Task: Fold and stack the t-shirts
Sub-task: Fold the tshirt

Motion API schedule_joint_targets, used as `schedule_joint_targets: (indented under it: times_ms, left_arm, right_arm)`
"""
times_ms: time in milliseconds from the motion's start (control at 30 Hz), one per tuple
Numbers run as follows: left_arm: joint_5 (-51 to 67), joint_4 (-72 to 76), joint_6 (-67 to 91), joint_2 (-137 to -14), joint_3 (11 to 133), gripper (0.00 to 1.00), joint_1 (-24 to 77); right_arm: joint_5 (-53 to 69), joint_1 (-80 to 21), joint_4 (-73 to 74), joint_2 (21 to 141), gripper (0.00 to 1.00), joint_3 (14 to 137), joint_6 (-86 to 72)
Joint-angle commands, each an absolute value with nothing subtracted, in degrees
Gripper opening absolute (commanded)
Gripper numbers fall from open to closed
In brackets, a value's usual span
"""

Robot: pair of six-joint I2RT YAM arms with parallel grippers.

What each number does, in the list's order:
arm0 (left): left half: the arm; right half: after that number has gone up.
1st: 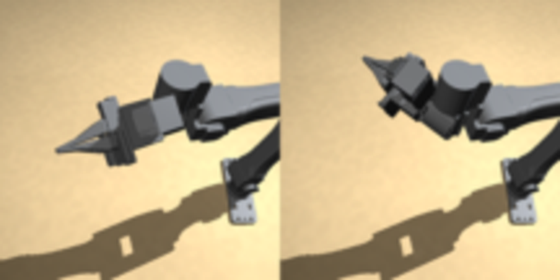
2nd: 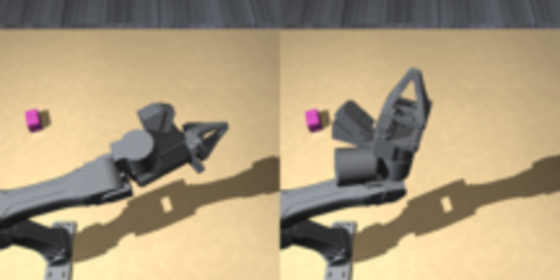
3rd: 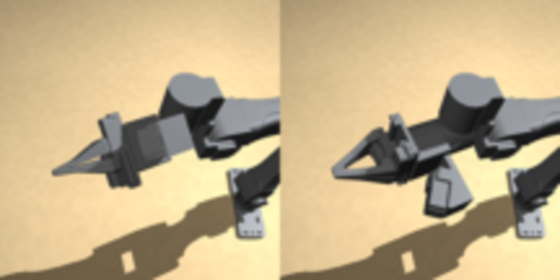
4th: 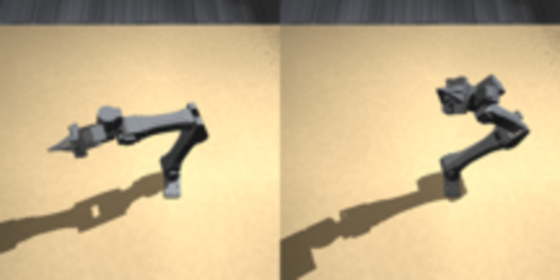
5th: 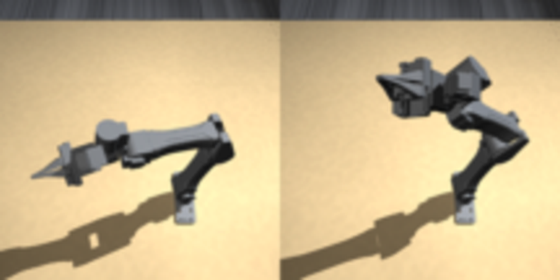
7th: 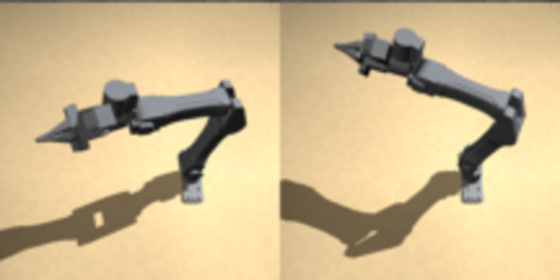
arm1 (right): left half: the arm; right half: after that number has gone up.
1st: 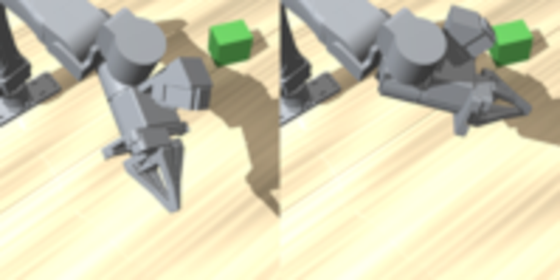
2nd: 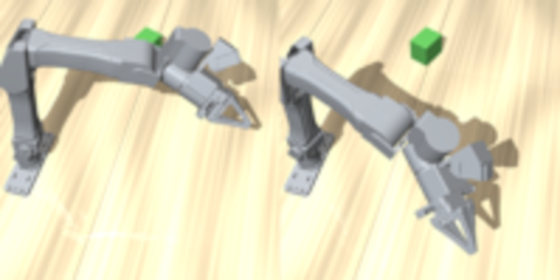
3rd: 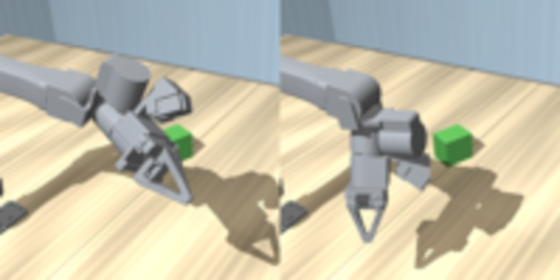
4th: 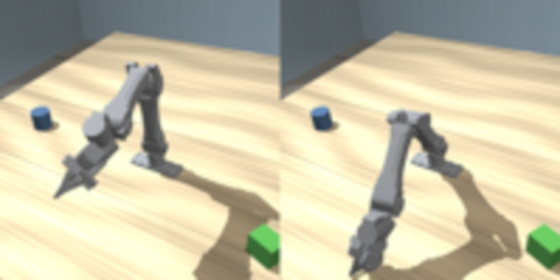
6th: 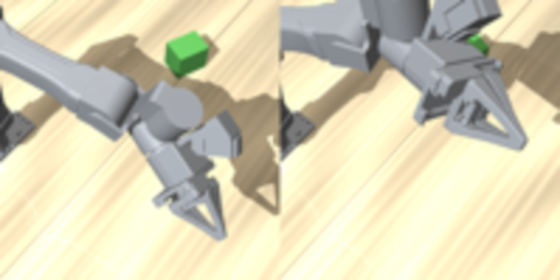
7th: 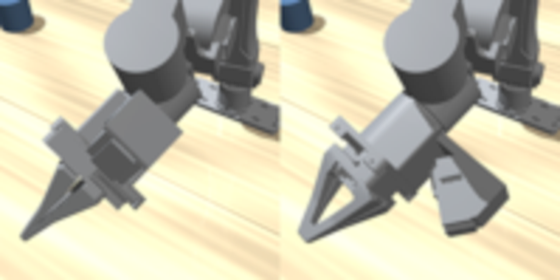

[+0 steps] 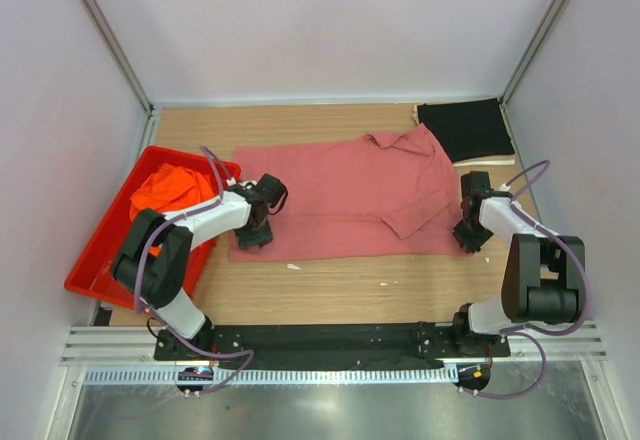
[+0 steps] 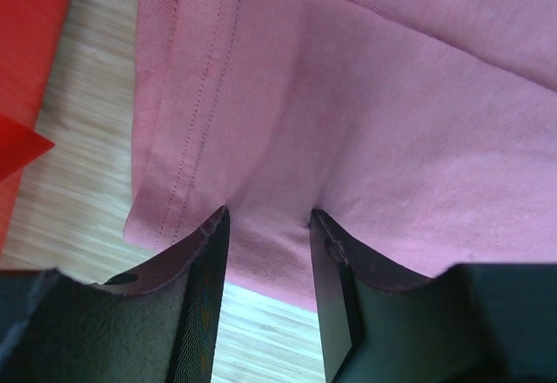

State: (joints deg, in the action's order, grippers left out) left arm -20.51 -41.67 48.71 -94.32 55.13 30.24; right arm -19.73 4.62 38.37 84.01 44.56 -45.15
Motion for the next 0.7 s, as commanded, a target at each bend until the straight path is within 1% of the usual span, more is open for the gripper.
schedule_joint_targets:
  times_ms: [0,67,200,300,400,433,533,567,667]
  left_arm:
    - [-21.8,-43.6,50.6,-91.8,53.3,0.44,31.5]
    - [-21.8,-44.0,51.5,-90.4,52.7,0.44,32.7]
    - [-27.5,-46.7,53.5,-89.7,52.1,0.46,35.3]
    - [-28.6,-48.2,53.2,-90.3,52.9,0.46,35.4]
    - [-30.6,-49.5,52.7,-89.3,54.5,0.46,35.4]
    - [-30.7,-49.7,52.6,-88.8,55.0,0.46,35.4]
    - [-27.5,-48.0,50.6,-85.4,56.2,0.46,35.4]
    - [-23.5,-45.6,50.1,-84.5,56.2,0.46,35.3]
    - [-15.0,-40.4,48.3,-82.1,55.9,0.47,35.3]
  right_arm:
    - [-24.7,4.9,39.2,79.5,0.29,42.5,-49.9]
    - [-25.3,4.9,40.9,77.4,0.30,41.7,-51.8]
    - [-26.9,6.7,41.7,72.9,0.34,38.9,-54.7]
    - [-26.9,8.3,41.7,71.1,0.33,37.3,-54.5]
    - [-26.6,9.1,42.4,70.8,0.32,38.8,-52.1]
    - [-25.2,9.1,42.3,70.5,0.30,39.5,-50.9]
    - [-21.9,9.1,41.4,68.8,0.19,42.4,-47.9]
    - [-19.7,9.1,41.0,68.4,0.13,43.2,-48.0]
    - [-16.6,9.1,40.5,67.9,0.07,43.7,-49.8]
